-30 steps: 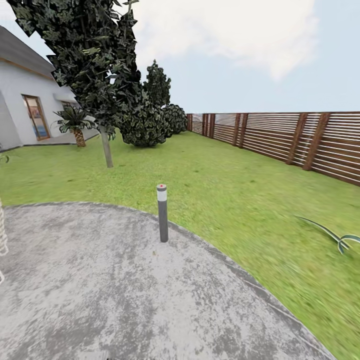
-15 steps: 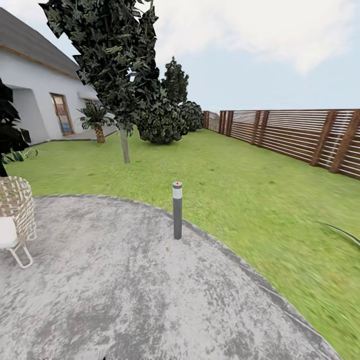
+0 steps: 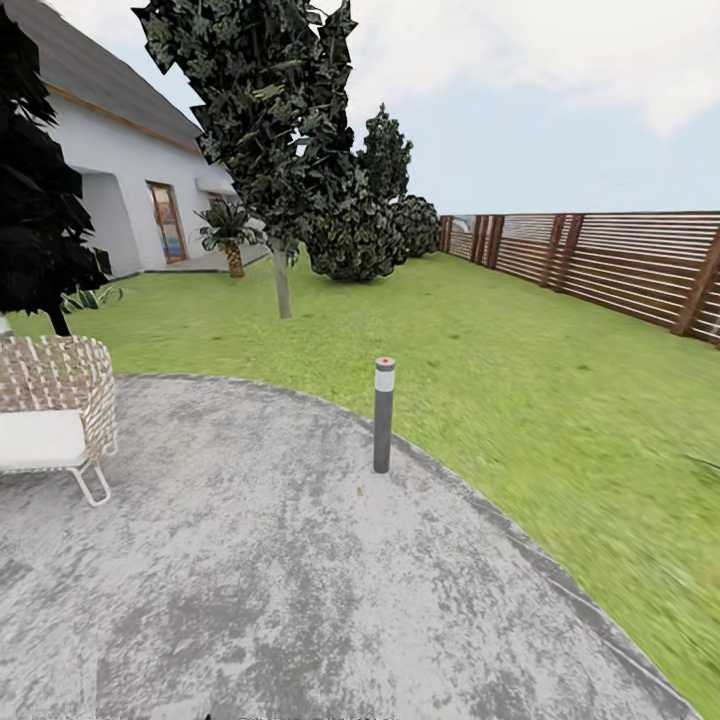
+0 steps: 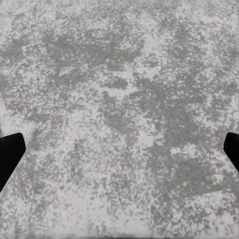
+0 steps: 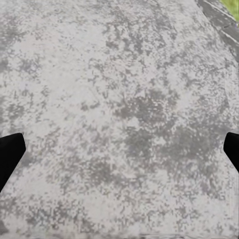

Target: In the garden, pick up the pesticide atomizer on the floor and spray pesticide onto both trees until each tree trunk is fully covered.

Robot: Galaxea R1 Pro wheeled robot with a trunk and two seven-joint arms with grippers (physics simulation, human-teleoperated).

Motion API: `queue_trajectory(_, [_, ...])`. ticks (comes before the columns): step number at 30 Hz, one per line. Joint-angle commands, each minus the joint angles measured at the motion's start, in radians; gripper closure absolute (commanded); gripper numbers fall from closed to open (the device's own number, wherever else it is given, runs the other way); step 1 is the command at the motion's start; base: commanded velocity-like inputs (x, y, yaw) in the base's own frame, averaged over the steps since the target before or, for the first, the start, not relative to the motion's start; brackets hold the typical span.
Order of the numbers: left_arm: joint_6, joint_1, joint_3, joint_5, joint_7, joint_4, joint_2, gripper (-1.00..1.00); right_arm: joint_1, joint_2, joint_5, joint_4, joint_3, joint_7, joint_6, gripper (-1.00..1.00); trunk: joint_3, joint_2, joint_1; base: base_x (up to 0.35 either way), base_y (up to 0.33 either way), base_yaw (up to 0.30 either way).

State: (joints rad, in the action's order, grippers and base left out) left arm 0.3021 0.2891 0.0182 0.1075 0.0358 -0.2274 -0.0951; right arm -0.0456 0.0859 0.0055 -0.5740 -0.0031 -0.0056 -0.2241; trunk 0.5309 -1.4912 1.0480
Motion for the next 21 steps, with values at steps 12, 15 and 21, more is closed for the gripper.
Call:
queue_trajectory(12, [0.003,0.001,-0.001,0.009,-0.001,0.002,0.0,-1.0,0.0,0.0,0.001,0.011,0.0,-0.001,-0.003,-1.0,0.054,-0.085,0.046,0.0,0.0,0.176])
queue_trajectory(15, [0.003,0.001,-0.001,0.009,0.0,0.002,0.0,-1.0,0.0,0.0,0.001,0.011,0.0,-0.001,-0.003,-1.0,0.067,-0.106,0.058,0.0,0.0,0.176])
queue_trajectory(21, [0.003,0.001,-0.001,0.009,0.0,0.002,0.0,-1.0,0.0,0.0,0.001,0.012,0.0,-0.001,-0.003,-1.0,0.094,-0.148,0.081,0.0,0.0,0.176])
